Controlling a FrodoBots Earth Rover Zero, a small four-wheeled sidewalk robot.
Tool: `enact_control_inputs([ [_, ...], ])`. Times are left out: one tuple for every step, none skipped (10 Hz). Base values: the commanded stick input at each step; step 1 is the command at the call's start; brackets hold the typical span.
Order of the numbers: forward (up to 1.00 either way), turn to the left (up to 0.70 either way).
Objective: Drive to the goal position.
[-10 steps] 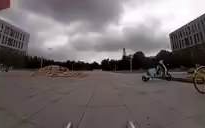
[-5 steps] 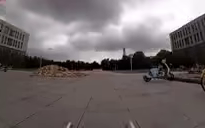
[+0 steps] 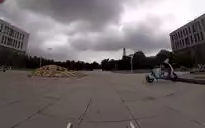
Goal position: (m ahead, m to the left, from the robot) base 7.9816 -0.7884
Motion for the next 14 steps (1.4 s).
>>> enact_control_inputs([
  [0.5,0.01],
  [0.5,0.01],
  [0.5,0.01],
  [0.5,0.01],
  [0.5,0.01],
  [0.5,0.01],
  [0.5,0.01],
  [0.5,0.01],
  [0.5,0.01],
  [0.5,0.01],
  [0.5,0.01],
  [0.5,0.01],
  [0.5,0.01],
  [0.5,0.01],
])
